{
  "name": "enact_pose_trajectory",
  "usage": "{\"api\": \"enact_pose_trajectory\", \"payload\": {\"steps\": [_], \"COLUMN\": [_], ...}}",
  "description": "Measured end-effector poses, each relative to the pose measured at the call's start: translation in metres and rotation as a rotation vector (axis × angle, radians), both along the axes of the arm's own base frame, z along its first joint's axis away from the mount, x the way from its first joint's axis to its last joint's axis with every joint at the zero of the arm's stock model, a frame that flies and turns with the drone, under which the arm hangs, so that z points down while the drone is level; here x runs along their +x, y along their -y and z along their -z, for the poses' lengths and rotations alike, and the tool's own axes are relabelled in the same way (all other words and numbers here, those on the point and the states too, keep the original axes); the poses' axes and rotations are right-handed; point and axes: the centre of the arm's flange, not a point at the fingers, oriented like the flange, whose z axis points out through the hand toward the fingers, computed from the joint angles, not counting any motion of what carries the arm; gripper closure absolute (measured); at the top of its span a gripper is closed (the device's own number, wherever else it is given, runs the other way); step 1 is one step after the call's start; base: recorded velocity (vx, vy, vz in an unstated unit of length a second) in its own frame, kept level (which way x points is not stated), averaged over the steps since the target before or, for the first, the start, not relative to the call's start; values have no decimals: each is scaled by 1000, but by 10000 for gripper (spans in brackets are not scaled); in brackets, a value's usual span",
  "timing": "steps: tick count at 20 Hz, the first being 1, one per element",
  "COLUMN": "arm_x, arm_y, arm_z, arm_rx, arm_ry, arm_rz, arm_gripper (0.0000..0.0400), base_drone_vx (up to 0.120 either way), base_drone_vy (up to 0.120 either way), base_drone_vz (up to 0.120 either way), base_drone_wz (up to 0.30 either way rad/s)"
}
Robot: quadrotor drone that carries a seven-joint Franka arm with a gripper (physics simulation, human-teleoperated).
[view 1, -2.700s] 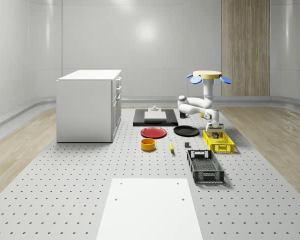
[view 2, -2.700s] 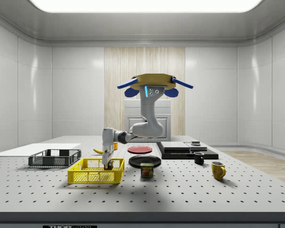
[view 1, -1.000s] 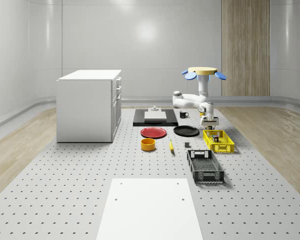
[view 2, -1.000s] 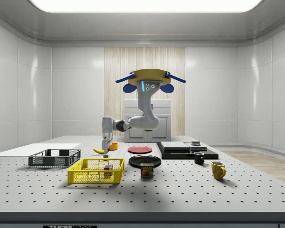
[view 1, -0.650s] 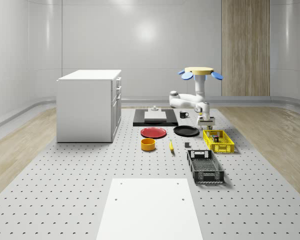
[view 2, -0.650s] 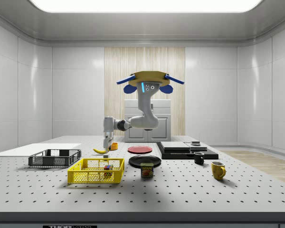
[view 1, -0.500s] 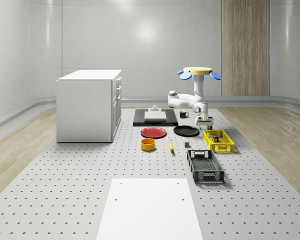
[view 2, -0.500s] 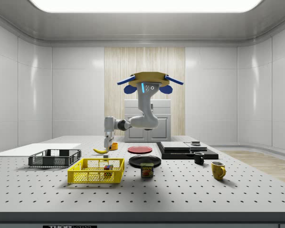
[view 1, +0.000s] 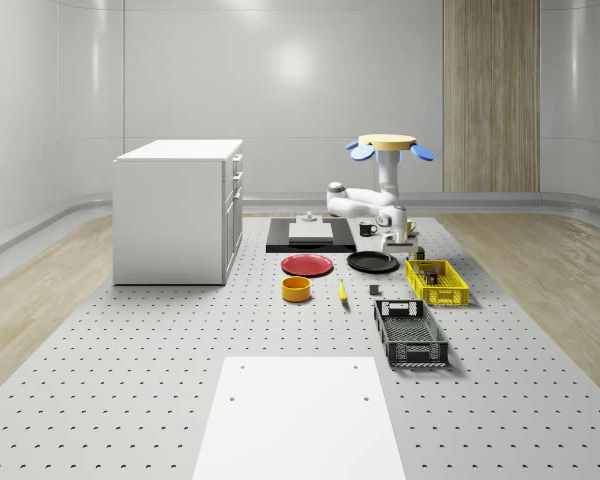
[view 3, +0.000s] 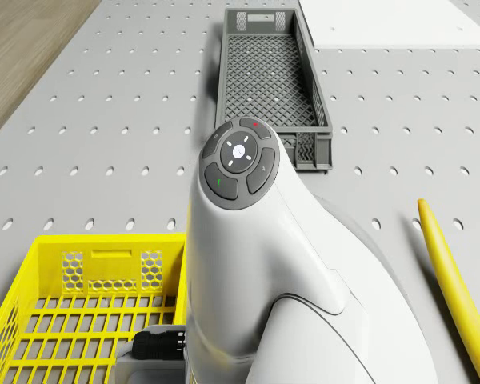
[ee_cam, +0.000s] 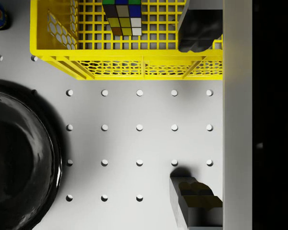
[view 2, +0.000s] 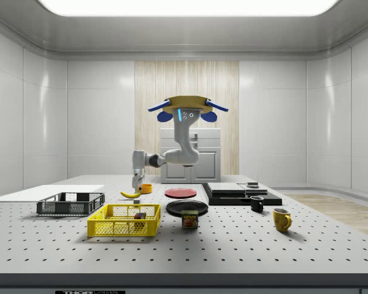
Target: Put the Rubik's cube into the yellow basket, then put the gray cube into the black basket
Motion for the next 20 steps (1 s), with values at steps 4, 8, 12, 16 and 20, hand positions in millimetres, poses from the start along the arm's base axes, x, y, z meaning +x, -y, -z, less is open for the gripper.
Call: {"api": "enact_pose_trajectory", "payload": {"steps": [4,8,12,16,20], "arm_x": [0,0,0,0,0], "arm_y": [0,0,0,0,0], "arm_z": [0,0,0,0,0], "arm_rx": [0,0,0,0,0], "arm_ry": [0,0,0,0,0], "arm_rz": [0,0,0,0,0], "arm_gripper": [0,0,0,0,0], "base_drone_vx": [120,70,0,0,0], "base_drone_vy": [-120,-120,-120,-120,-120], "base_drone_vz": [0,0,0,-110,-40], "base_drone_wz": [0,0,0,0,0]}}
